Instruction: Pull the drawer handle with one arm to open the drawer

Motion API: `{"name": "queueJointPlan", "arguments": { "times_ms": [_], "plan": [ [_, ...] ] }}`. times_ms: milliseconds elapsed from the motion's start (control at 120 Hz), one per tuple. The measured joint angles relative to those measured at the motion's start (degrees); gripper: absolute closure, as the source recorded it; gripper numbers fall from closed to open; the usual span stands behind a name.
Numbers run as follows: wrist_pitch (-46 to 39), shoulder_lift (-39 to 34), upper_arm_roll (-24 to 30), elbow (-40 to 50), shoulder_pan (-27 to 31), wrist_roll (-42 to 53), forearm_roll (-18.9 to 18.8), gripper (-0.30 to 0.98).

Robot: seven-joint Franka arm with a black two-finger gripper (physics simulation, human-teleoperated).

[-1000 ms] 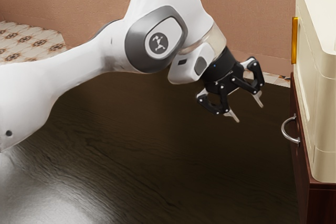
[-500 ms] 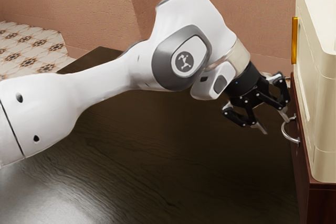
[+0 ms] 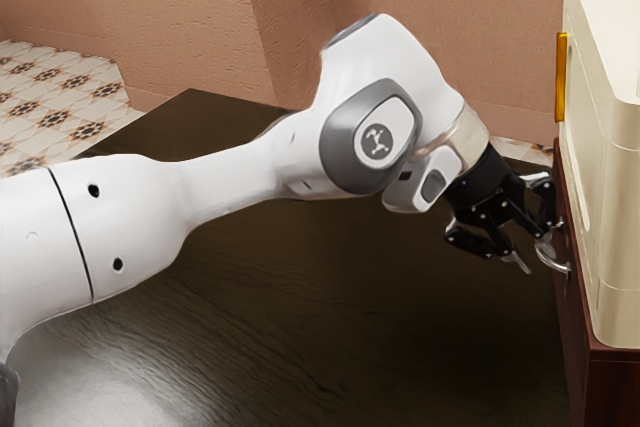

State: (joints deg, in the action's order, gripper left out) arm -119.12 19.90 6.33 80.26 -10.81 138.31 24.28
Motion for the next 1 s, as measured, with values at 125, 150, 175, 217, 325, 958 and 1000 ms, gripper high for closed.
{"name": "queueJointPlan", "arguments": {
  "times_ms": [125,150,175,217,325,958,1000],
  "plan": [
    [-0.5,1.0,0.0,0.2,0.1,1.1,0.4,0.63],
    [-0.6,0.8,0.0,0.4,0.1,1.2,0.4,0.65],
    [-0.7,0.6,0.0,0.5,0.1,1.4,0.4,0.67],
    [-0.8,0.2,-0.1,0.8,0.1,1.6,0.4,0.69],
    [-1.1,-2.1,-0.3,3.5,0.8,2.3,0.4,0.72],
    [-2.7,-12.2,-0.3,15.9,5.8,5.1,0.7,0.76],
    [-2.8,-12.7,-0.3,16.6,6.1,5.2,0.7,0.76]
  ]
}}
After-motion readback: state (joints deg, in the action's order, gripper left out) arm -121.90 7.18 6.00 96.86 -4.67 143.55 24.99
